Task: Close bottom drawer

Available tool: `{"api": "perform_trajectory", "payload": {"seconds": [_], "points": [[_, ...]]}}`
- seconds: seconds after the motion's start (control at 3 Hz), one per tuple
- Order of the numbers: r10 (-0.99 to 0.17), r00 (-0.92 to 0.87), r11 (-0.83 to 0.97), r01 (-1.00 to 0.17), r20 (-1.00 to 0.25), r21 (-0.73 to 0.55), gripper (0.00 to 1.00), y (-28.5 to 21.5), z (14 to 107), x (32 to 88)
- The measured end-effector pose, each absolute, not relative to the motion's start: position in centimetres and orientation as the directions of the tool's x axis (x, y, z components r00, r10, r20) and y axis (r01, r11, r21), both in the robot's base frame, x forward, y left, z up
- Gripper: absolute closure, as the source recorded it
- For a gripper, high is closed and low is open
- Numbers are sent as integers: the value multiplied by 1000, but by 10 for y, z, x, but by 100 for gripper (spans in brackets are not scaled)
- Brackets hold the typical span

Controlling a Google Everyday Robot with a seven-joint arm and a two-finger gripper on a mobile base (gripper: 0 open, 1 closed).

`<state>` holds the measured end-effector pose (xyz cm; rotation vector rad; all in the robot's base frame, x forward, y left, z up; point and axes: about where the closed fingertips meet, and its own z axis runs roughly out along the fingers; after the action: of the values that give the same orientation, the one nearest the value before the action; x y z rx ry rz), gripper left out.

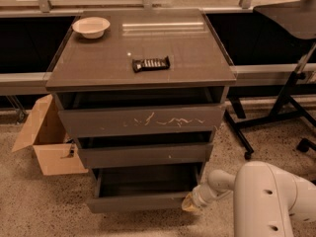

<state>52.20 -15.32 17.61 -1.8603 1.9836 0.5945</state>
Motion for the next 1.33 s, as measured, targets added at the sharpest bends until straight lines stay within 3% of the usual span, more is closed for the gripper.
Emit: {"api": "perform_trajectory", "payload": {"seconds": [0.67, 1.33], "points": [[-847, -72, 47, -997, -526, 61, 59, -153, 176, 522], [-847, -72, 47, -997, -526, 61, 5, -153, 176, 522]]}}
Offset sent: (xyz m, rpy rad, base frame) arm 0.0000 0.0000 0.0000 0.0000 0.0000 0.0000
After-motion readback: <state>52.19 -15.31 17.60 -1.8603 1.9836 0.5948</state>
